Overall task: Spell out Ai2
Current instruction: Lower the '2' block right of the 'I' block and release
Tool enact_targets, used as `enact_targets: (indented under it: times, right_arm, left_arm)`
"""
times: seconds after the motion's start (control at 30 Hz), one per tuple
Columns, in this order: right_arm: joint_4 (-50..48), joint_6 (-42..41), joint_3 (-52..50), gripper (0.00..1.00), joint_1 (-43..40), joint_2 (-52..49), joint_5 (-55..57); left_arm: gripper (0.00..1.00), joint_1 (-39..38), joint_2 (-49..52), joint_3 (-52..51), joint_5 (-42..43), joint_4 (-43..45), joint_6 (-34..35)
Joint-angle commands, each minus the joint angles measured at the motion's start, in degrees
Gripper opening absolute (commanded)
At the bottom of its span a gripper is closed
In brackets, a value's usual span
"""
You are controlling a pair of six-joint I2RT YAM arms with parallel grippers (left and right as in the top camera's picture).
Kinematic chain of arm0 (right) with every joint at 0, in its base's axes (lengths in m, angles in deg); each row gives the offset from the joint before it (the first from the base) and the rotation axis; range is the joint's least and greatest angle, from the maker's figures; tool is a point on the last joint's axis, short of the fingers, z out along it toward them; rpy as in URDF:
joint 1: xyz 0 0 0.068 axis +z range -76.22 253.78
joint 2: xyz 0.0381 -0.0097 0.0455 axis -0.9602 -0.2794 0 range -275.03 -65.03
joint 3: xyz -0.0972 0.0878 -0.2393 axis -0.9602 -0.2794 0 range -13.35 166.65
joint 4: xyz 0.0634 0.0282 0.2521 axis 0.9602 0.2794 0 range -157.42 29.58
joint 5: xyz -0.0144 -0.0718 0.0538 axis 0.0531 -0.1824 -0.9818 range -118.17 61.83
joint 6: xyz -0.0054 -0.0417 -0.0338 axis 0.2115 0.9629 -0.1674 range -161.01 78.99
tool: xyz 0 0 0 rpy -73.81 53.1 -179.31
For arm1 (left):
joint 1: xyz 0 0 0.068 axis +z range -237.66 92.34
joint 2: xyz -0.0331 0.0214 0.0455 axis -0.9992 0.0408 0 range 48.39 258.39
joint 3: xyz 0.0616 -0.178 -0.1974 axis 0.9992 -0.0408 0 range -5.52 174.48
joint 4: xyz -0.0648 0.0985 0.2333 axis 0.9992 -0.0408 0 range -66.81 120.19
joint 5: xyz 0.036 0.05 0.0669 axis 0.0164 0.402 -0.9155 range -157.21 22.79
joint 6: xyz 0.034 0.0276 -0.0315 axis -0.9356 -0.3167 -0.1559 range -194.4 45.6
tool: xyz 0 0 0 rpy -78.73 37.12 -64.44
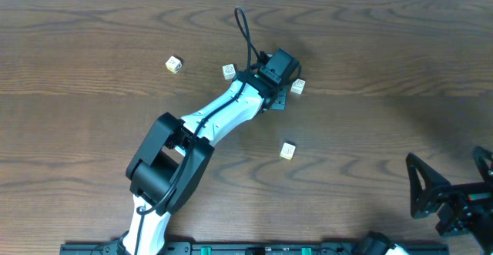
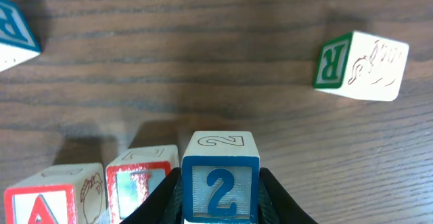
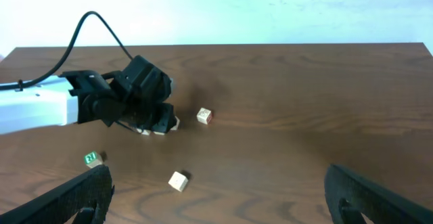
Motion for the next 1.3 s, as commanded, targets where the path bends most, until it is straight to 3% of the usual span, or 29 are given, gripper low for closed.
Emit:
enact_targets:
  times: [0.0,1.27]
  right_arm:
    - [-0.13,-1.09,0.55,0.99,-0.85,0.22,1.25]
    - [-0.13,-1.51,0.52,0.99,-0.85,0.22,1.25]
  left_arm:
    - [0.06,0.07,1.29,-0.07,0.02,-0.17,1.25]
    - [0.06,-1.03,3.08,-0.07,1.07,0.07,2.54]
